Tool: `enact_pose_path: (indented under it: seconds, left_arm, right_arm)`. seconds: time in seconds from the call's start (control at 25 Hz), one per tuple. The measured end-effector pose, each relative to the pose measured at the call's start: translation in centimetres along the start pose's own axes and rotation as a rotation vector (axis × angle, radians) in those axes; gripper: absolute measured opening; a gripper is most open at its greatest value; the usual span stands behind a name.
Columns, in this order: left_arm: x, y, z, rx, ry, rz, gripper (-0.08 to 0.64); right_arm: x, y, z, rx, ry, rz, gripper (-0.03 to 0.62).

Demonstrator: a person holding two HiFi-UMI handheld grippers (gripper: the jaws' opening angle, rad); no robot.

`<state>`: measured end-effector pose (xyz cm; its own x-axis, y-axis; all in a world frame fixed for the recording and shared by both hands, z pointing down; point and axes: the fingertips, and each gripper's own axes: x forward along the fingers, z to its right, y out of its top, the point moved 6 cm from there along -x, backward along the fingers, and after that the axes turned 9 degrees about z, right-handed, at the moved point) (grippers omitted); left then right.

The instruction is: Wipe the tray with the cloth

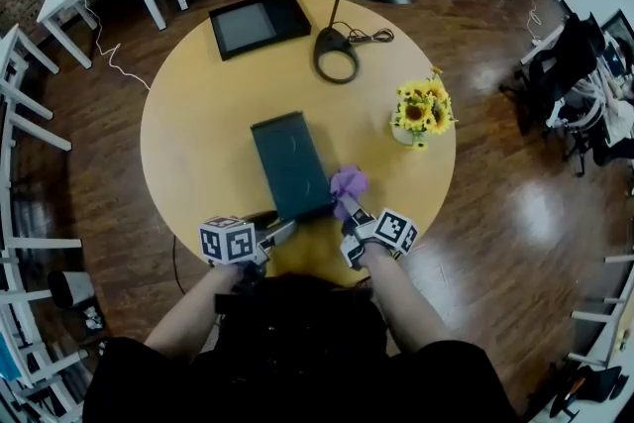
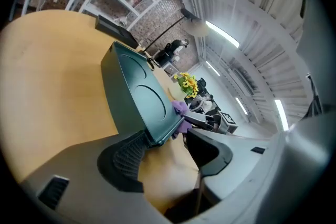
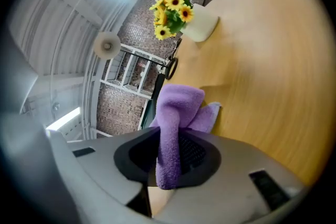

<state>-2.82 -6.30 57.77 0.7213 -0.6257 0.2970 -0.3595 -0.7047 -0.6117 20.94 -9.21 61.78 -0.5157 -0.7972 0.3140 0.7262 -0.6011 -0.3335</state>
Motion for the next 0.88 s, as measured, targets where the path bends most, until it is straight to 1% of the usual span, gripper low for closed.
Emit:
enact_pose_path:
  seconds: [0.08,0.16,0.2,0.24,0.32,0.36,0.44,0.52,0.6,0.64,0.72,0.76,0.8,0.88]
  left_arm:
    - [-0.6,1.5,-0.6,-0.013,-0.046,-0.041,0.252]
    - [-1.8,4.8,-1.6,0.021,-0.071,-0.018,0.258]
    - [-2.2,7.0,-2.3,0.07,-0.07,0.005,0.258]
    - [-2.1,9.3,-3.2,0.147,-0.06,0.027,0.259]
    - [-0.5,13.7,-5.4,0.32,-0.023,0.063,0.26]
    - [1.0,15.6,-6.6,0.379,-0.009,0.068,0.303]
    - [4.6,18.1,-8.6,0.434,-0.001,0.038,0.311]
    - [7.9,19.2,-9.6,0.467,-0.018,-0.021,0.311]
    - [10.1,18.9,-9.6,0.501,-0.054,-0.088,0.311]
    - [10.7,18.4,-9.6,0.504,-0.069,-0.127,0.311]
    - [11.3,17.2,-10.1,0.469,-0.089,-0.188,0.311]
    - [11.3,16.9,-10.3,0.449,-0.098,-0.195,0.292]
    - [11.1,16.6,-10.3,0.446,-0.105,-0.192,0.285]
    - [10.3,16.4,-10.2,0.476,-0.105,-0.186,0.285]
  right_arm:
    - [-1.0,-0.1,0.0,0.029,-0.001,0.055,0.08]
    - [-2.0,-0.5,0.1,0.097,0.001,0.12,0.079]
    - [-2.4,-0.9,0.0,0.128,0.003,0.142,0.08]
    - [-2.6,-1.3,-0.1,0.146,0.004,0.155,0.079]
    - [-3.0,-2.2,-0.2,0.149,-0.003,0.174,0.08]
    - [-3.1,-2.5,-0.3,0.142,-0.013,0.191,0.079]
    - [-3.6,-3.1,-0.3,0.168,-0.038,0.257,0.08]
    - [-4.2,-3.8,-0.3,0.199,-0.08,0.336,0.079]
    - [-4.5,-4.6,-0.2,0.193,-0.125,0.37,0.08]
    - [-4.2,-5.0,-0.2,0.19,-0.131,0.361,0.078]
    - [-3.0,-5.8,-0.4,0.203,-0.116,0.321,0.08]
    - [-2.5,-5.9,-0.5,0.21,-0.114,0.305,0.08]
    - [-2.1,-5.9,-0.6,0.213,-0.119,0.296,0.078]
    - [-1.6,-5.5,-0.6,0.206,-0.125,0.276,0.078]
